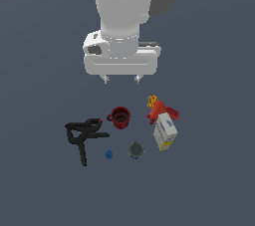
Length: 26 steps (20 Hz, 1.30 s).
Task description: Pick up a designated object from a clutter of objects.
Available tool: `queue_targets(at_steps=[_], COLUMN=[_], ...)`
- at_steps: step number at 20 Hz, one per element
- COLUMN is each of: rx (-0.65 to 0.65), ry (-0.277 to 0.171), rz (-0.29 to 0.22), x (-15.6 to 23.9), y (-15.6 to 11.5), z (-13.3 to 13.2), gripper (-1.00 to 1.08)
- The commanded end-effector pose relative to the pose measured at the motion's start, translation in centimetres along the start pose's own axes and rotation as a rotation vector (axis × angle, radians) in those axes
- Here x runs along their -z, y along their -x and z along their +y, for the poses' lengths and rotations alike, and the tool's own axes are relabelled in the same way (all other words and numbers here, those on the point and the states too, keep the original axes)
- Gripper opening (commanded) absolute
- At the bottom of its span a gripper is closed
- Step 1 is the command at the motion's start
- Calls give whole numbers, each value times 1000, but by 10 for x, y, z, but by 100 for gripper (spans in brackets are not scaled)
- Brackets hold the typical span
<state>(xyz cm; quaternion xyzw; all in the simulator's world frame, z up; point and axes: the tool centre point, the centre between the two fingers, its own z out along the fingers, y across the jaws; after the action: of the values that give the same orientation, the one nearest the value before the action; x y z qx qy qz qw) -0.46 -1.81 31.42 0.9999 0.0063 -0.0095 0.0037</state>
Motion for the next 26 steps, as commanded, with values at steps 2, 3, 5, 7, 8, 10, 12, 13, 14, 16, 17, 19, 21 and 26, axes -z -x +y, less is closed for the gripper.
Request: queue_targets(at_steps=[2,3,5,7,8,10,12,13,14,16,17,19,21,26], rx=[-6,-13,-32,-60,-77,-117,-165,-193,-223,-289,-326,-406,-490,-664], ry=[-1,-2,-5,-9,-11,-16,-21,-24,-26,-31,-33,-36,-37,-31], rz=[0,0,0,1,1,1,2,2,2,3,3,4,5,8], x=[-2,-3,-8,-15,-19,-29,-40,-47,-55,-71,-81,-101,-123,-168], y=[-1,-2,-4,-8,-10,-14,-19,-22,-24,-29,-32,-36,-40,-42], z=[1,2,5,10,13,20,28,33,39,51,58,74,91,127], gripper=[100,100,100,100,100,100,100,100,100,100,100,100,100,100])
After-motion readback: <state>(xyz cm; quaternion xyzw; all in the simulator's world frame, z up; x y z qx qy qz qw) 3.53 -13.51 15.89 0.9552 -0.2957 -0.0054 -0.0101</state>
